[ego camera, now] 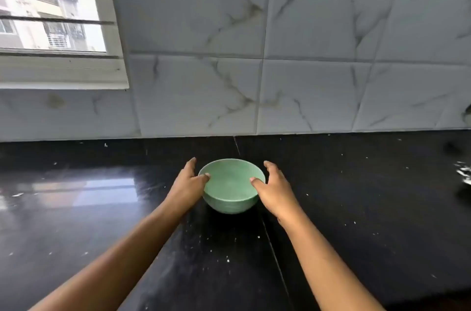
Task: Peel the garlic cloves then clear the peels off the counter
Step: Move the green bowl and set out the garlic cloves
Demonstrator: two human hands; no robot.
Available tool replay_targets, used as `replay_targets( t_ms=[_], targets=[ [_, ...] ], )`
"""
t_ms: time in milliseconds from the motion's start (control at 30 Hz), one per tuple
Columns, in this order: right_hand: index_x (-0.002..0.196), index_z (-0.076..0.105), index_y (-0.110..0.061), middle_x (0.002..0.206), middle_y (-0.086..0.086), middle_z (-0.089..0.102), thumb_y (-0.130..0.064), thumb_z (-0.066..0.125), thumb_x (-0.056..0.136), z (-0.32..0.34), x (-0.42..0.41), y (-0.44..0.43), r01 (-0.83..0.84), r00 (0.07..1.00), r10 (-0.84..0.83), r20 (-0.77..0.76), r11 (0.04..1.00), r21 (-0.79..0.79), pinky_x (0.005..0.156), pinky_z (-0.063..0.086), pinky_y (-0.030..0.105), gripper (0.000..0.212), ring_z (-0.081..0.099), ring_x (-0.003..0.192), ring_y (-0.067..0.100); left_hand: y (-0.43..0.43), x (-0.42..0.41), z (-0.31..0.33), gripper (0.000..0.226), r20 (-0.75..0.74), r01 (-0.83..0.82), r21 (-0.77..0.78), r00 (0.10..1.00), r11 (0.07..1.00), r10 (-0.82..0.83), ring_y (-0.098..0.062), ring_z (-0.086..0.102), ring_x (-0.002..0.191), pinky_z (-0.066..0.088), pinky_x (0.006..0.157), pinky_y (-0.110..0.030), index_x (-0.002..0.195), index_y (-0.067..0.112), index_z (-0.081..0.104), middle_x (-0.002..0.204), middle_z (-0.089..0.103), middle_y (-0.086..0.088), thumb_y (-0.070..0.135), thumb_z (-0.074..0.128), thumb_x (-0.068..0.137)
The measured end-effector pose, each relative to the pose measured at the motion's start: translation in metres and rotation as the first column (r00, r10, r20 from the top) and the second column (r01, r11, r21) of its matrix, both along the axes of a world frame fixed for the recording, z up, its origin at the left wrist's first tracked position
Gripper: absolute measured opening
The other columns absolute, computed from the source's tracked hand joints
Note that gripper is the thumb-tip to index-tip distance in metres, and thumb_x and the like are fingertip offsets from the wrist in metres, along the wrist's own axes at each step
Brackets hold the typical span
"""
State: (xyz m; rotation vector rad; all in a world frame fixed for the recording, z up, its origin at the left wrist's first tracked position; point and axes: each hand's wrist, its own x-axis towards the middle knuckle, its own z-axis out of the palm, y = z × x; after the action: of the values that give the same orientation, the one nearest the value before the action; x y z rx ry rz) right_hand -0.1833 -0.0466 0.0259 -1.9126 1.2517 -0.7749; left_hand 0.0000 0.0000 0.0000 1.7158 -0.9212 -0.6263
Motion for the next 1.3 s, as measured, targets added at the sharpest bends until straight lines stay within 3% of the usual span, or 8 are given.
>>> replay_targets(
  t_ms=[333,500,667,767,900,967,1100,1300],
  targets=[
    [0.148,0.025,-0.016,0.146,0.011,0.041,-0.011,0.041,0.094,-0.015,0.002,-0.005,0.065,0.998,-0.065,-0.002,0.996,0.059,0.102,0.036,0.032,0.057,0.043,0.13,0.028,0.0,-0.003,-0.018,0.058,-0.166,0.108,-0.04,0.98,0.993,-0.113,-0.022,0.054,0.12,0.041,0.106,-0.043,0.145,0.013,0.033,0.135,0.053,-0.004,0.014,0.055,0.092],
    [0.148,0.025,-0.013,0.149,0.014,0.036,-0.013,0.043,0.096,-0.019,0.003,-0.013,0.109,0.994,-0.109,-0.006,0.993,0.035,0.106,0.032,0.033,0.056,0.038,0.134,0.029,-0.003,-0.007,-0.015,0.074,-0.163,0.153,-0.032,0.974,0.988,-0.157,-0.021,0.056,0.119,0.042,0.106,-0.042,0.146,0.016,0.033,0.136,0.054,-0.004,0.035,0.062,0.08],
    [0.138,0.044,-0.007,0.144,0.011,0.043,-0.015,0.054,0.093,-0.009,0.008,0.015,0.173,0.985,-0.145,0.096,0.891,-0.42,0.109,0.027,0.03,0.047,0.037,0.134,0.025,0.026,0.013,0.006,0.055,0.047,0.18,-0.054,0.983,0.982,-0.178,-0.017,0.051,0.118,0.038,0.101,-0.027,0.143,0.011,0.038,0.132,0.049,-0.002,0.021,0.059,0.093],
    [0.112,0.065,-0.009,0.113,0.005,0.065,-0.008,0.055,0.09,-0.005,0.026,0.044,0.009,0.984,0.093,0.151,0.824,-0.566,0.094,0.045,0.03,0.025,0.059,0.106,0.02,0.055,0.049,0.011,0.041,0.192,0.244,-0.032,0.953,0.969,-0.233,-0.015,0.06,0.1,0.045,0.097,-0.032,0.132,0.017,0.051,0.121,0.061,-0.002,0.01,0.058,0.092],
    [0.108,0.067,-0.011,0.105,0.006,0.068,-0.003,0.053,0.088,-0.022,0.068,0.059,-0.384,0.92,0.374,-0.117,0.803,-0.455,0.087,0.045,0.032,0.026,0.062,0.097,0.021,0.074,0.085,-0.002,0.036,0.423,0.219,0.202,0.859,0.955,-0.286,-0.011,0.061,0.101,0.046,0.091,-0.02,0.127,0.018,0.057,0.116,0.065,0.002,0.013,0.06,0.092],
    [0.122,0.06,-0.011,0.122,0.008,0.061,-0.001,0.049,0.09,-0.036,0.09,0.055,-0.481,0.874,0.404,-0.269,0.798,-0.364,0.095,0.041,0.032,0.036,0.057,0.11,0.025,0.078,0.089,-0.009,0.037,0.482,0.226,0.302,0.802,0.926,-0.353,-0.01,0.06,0.101,0.044,0.08,-0.013,0.126,0.024,0.057,0.113,0.064,0.007,0.016,0.062,0.091],
    [0.137,0.047,-0.015,0.144,0.007,0.045,0.001,0.043,0.092,-0.049,0.114,0.043,-0.573,0.793,0.444,-0.417,0.776,-0.264,0.107,0.031,0.029,0.048,0.042,0.13,0.025,0.074,0.091,-0.016,0.029,0.62,0.257,0.384,0.64,0.887,-0.454,-0.017,0.056,0.105,0.043,0.088,-0.028,0.116,0.026,0.067,0.116,0.061,0.004,0.021,0.066,0.087],
    [0.112,0.064,-0.013,0.113,0.006,0.062,-0.006,0.051,0.089,-0.057,0.105,0.041,-0.576,0.784,0.414,-0.462,0.762,-0.295,0.09,0.041,0.037,0.027,0.051,0.105,0.026,0.077,0.085,-0.018,0.021,0.636,0.273,0.334,0.641,0.902,-0.43,-0.01,0.058,0.084,0.042,0.072,-0.02,0.103,0.032,0.073,0.095,0.061,0.007,0.024,0.07,0.084]
  ],
)
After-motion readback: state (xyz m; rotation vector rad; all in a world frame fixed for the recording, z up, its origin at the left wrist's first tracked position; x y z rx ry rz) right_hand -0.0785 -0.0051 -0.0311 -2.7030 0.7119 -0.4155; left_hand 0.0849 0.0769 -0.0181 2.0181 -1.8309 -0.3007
